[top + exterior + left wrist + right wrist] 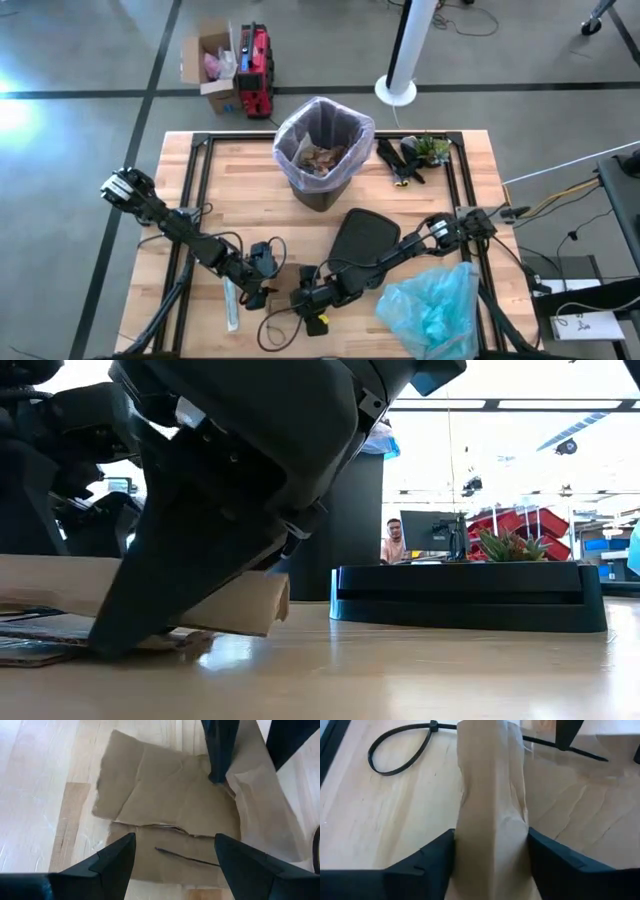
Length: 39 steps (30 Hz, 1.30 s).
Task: Place trash/remove bag and relplace
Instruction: Put the piece of cardboard into the black trash bin
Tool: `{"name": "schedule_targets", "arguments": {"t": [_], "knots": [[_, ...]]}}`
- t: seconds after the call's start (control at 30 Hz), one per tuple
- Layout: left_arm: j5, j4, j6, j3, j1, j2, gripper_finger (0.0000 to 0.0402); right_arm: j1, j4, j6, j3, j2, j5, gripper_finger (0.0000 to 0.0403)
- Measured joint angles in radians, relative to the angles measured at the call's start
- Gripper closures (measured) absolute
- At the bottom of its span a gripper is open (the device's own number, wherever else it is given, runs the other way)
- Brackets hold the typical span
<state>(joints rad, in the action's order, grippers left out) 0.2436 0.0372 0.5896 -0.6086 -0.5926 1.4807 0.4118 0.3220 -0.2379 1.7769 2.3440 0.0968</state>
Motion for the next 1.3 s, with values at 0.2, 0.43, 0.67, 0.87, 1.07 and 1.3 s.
{"name": "schedule_targets", "arguments": {"t": [0.2, 0.43, 0.67, 0.87, 1.07, 1.3], "knots": [[0.000, 0.007, 0.001, 0.000, 0.000, 0.000, 0.0145, 0.000, 0.055, 0.031, 0.106, 0.000, 0.000, 0.0263], [0.000, 0.045, 0.000, 0.000, 0.000, -0.012, 0.0145, 0.000, 0.232, 0.091, 0.272, 0.000, 0.000, 0.0311], [-0.002, 0.113, 0.001, 0.000, -0.026, -0.117, 0.0145, 0.000, 0.564, 0.195, 0.544, 0.000, 0.118, 0.0348], [0.005, 0.129, 0.043, 0.000, -0.072, -0.255, 0.0145, -0.010, 0.545, 0.281, 0.532, -0.140, 0.298, 0.0376], [0.012, 0.123, 0.063, 0.000, -0.090, -0.337, 0.0145, -0.084, 0.533, 0.300, 0.537, -0.248, 0.454, 0.0390], [0.027, 0.119, 0.106, 0.000, -0.092, -0.362, 0.0145, -0.248, 0.395, 0.229, 0.536, -0.324, 0.577, 0.0390]]}}
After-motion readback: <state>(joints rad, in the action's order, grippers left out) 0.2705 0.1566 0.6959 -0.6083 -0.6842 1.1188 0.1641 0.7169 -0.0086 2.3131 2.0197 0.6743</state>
